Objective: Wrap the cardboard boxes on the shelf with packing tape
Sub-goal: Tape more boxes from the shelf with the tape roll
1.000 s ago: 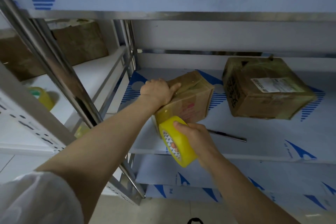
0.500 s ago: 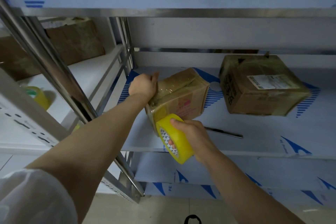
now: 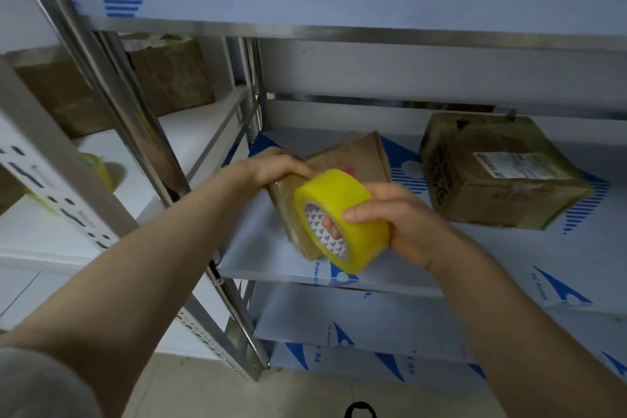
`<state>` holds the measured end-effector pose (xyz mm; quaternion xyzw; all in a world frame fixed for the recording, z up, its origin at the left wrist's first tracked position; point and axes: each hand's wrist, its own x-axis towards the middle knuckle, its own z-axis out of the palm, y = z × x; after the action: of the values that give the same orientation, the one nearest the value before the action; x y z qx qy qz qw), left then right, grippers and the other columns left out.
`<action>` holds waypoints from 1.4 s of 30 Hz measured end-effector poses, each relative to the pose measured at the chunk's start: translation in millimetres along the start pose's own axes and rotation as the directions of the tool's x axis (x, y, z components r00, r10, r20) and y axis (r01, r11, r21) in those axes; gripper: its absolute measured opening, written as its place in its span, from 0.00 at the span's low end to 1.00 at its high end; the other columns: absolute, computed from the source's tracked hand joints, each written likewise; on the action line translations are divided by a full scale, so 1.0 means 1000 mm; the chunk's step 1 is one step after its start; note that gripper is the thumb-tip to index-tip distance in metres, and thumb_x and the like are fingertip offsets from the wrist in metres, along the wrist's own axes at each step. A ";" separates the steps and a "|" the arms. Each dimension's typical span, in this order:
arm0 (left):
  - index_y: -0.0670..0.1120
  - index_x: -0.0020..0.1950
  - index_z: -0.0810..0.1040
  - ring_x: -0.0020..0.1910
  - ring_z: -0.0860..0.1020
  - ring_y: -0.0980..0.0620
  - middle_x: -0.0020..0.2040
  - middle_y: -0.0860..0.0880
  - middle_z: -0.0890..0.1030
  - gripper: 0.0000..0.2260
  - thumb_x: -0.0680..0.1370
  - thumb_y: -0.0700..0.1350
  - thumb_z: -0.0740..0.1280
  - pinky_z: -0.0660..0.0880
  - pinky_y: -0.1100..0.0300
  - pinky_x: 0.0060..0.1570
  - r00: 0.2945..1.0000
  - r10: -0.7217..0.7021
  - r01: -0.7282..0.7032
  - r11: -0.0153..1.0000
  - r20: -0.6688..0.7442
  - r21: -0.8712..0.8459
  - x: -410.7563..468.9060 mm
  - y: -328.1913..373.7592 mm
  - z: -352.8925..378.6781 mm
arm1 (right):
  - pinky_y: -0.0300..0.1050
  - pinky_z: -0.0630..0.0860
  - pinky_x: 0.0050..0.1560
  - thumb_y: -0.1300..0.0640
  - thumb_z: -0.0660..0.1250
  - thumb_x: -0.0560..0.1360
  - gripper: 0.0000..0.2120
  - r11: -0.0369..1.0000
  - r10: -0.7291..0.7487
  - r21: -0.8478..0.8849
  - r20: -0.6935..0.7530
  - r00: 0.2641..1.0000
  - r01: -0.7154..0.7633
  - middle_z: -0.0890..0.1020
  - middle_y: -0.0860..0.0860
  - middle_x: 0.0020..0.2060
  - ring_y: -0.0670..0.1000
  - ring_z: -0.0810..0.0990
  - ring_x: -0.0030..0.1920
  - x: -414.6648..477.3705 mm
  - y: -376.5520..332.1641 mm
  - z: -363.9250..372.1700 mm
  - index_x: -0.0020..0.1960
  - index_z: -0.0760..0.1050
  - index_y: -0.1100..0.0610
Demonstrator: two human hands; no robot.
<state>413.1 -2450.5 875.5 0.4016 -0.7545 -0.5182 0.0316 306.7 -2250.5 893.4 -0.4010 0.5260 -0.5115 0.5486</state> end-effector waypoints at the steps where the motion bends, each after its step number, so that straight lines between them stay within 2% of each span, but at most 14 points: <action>1: 0.44 0.51 0.78 0.46 0.80 0.47 0.47 0.45 0.82 0.26 0.58 0.55 0.75 0.78 0.53 0.48 0.998 -0.034 0.040 0.995 0.059 -0.090 -0.001 -0.006 -0.004 | 0.50 0.81 0.47 0.60 0.71 0.62 0.15 0.998 -0.018 -0.057 0.015 1.000 0.019 0.85 0.56 0.43 0.56 0.84 0.45 0.003 -0.007 0.000 0.49 0.81 0.58; 3: 0.43 0.41 0.75 0.37 0.77 0.48 0.38 0.44 0.79 0.10 0.71 0.49 0.69 0.74 0.56 0.41 0.994 -0.098 0.106 0.973 0.048 -0.206 -0.003 -0.015 -0.006 | 0.52 0.80 0.50 0.58 0.75 0.63 0.17 0.990 -0.045 -0.135 -0.015 0.999 0.043 0.85 0.56 0.46 0.57 0.83 0.48 0.015 -0.017 0.004 0.51 0.81 0.57; 5: 0.43 0.41 0.73 0.34 0.74 0.48 0.37 0.43 0.75 0.07 0.76 0.45 0.65 0.71 0.58 0.37 0.969 -0.203 0.147 0.935 -0.144 -0.324 0.000 -0.026 -0.005 | 0.48 0.81 0.47 0.54 0.75 0.66 0.11 0.987 -0.069 -0.151 -0.135 0.988 0.049 0.86 0.52 0.41 0.53 0.84 0.44 0.033 -0.023 0.017 0.47 0.81 0.55; 7: 0.42 0.45 0.75 0.33 0.74 0.47 0.36 0.44 0.76 0.08 0.76 0.47 0.66 0.72 0.59 0.32 0.887 -0.292 0.048 0.828 -0.357 -0.559 0.005 -0.039 -0.003 | 0.46 0.81 0.44 0.50 0.73 0.70 0.07 0.987 -0.092 -0.153 -0.263 0.960 0.053 0.85 0.48 0.34 0.49 0.83 0.38 0.056 -0.026 0.029 0.40 0.79 0.53; 10: 0.44 0.43 0.75 0.31 0.71 0.50 0.31 0.48 0.75 0.06 0.75 0.46 0.64 0.69 0.65 0.26 0.835 -0.336 -0.121 0.661 -0.436 -0.741 0.004 -0.054 0.008 | 0.50 0.81 0.48 0.43 0.71 0.71 0.14 0.991 -0.058 -0.132 -0.376 0.925 0.009 0.84 0.52 0.37 0.52 0.83 0.40 0.085 -0.028 0.041 0.40 0.77 0.54; 13: 0.46 0.35 0.71 0.27 0.67 0.54 0.21 0.54 0.72 0.11 0.78 0.42 0.61 0.63 0.71 0.19 0.832 -0.340 -0.127 0.651 -0.438 -0.748 0.002 -0.061 0.025 | 0.57 0.78 0.56 0.40 0.70 0.71 0.18 0.997 0.038 -0.054 -0.369 0.929 -0.062 0.83 0.56 0.48 0.58 0.82 0.49 0.099 -0.022 0.048 0.51 0.78 0.53; 16: 0.46 0.36 0.74 0.31 0.72 0.52 0.30 0.49 0.76 0.12 0.80 0.44 0.62 0.71 0.63 0.30 0.825 -0.351 -0.132 0.645 -0.444 -0.753 0.008 -0.063 0.028 | 0.59 0.76 0.59 0.45 0.68 0.74 0.09 0.998 0.037 -0.030 -0.361 0.932 -0.051 0.82 0.57 0.51 0.59 0.81 0.52 0.103 -0.012 0.050 0.46 0.77 0.51; 19: 0.44 0.34 0.73 0.39 0.76 0.47 0.33 0.46 0.76 0.13 0.79 0.41 0.63 0.76 0.53 0.45 0.775 -0.359 -0.137 0.708 -0.521 -0.692 0.017 -0.066 0.026 | 0.57 0.77 0.58 0.46 0.67 0.76 0.11 0.995 0.000 -0.092 -0.390 0.921 -0.039 0.83 0.59 0.50 0.59 0.82 0.51 0.098 -0.014 0.055 0.46 0.78 0.54; 23: 0.44 0.30 0.69 0.38 0.72 0.48 0.31 0.45 0.72 0.16 0.79 0.38 0.61 0.70 0.55 0.44 0.743 -0.326 -0.126 0.790 -0.585 -0.600 0.025 -0.066 0.029 | 0.51 0.77 0.52 0.45 0.64 0.77 0.19 0.972 -0.071 -0.232 -0.449 0.891 -0.040 0.82 0.60 0.48 0.56 0.81 0.45 0.074 -0.019 0.063 0.53 0.77 0.62; 26: 0.47 0.30 0.68 0.32 0.69 0.50 0.31 0.48 0.70 0.17 0.80 0.39 0.61 0.71 0.54 0.47 0.739 -0.316 -0.111 0.813 -0.594 -0.571 0.027 -0.066 0.028 | 0.45 0.77 0.47 0.42 0.65 0.75 0.18 0.966 -0.079 -0.254 -0.474 0.877 -0.051 0.81 0.53 0.39 0.47 0.77 0.35 0.041 -0.017 0.065 0.45 0.77 0.58; 30: 0.44 0.31 0.69 0.41 0.75 0.46 0.31 0.46 0.72 0.17 0.80 0.44 0.63 0.75 0.51 0.51 0.731 -0.302 -0.085 0.849 -0.612 -0.521 0.029 -0.065 0.025 | 0.43 0.73 0.38 0.39 0.67 0.73 0.26 0.948 -0.056 -0.302 -0.466 0.883 -0.100 0.76 0.54 0.29 0.49 0.76 0.34 0.001 0.016 0.062 0.36 0.75 0.64; 36: 0.43 0.34 0.70 0.45 0.76 0.45 0.34 0.46 0.73 0.13 0.79 0.42 0.65 0.75 0.52 0.47 0.772 -0.346 -0.013 0.831 -0.534 -0.556 0.031 -0.059 0.016 | 0.43 0.65 0.35 0.42 0.66 0.74 0.27 0.926 0.023 -0.316 -0.501 0.865 -0.207 0.64 0.47 0.23 0.47 0.67 0.28 -0.009 0.076 0.052 0.23 0.61 0.52; 39: 0.39 0.45 0.73 0.53 0.75 0.41 0.43 0.40 0.77 0.11 0.81 0.44 0.59 0.73 0.53 0.48 0.807 -0.167 0.120 0.985 -0.566 -0.120 0.028 -0.043 0.011 | 0.43 0.65 0.36 0.39 0.68 0.72 0.27 0.930 0.041 -0.298 -0.499 0.866 -0.215 0.65 0.52 0.26 0.49 0.68 0.30 -0.002 0.086 0.049 0.24 0.60 0.52; 42: 0.41 0.72 0.64 0.68 0.66 0.38 0.69 0.37 0.69 0.37 0.76 0.69 0.49 0.60 0.43 0.67 0.870 -0.028 0.286 0.842 -0.493 0.458 0.031 -0.033 0.022 | 0.43 0.65 0.37 0.41 0.67 0.74 0.27 0.934 0.063 -0.273 -0.504 0.861 -0.229 0.65 0.54 0.28 0.50 0.69 0.31 0.002 0.091 0.047 0.25 0.60 0.52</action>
<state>400.8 -2457.9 827.3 0.5700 -0.7984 -0.1848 0.0594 365.9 -2242.5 809.8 -0.3019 0.7530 -0.4588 0.3624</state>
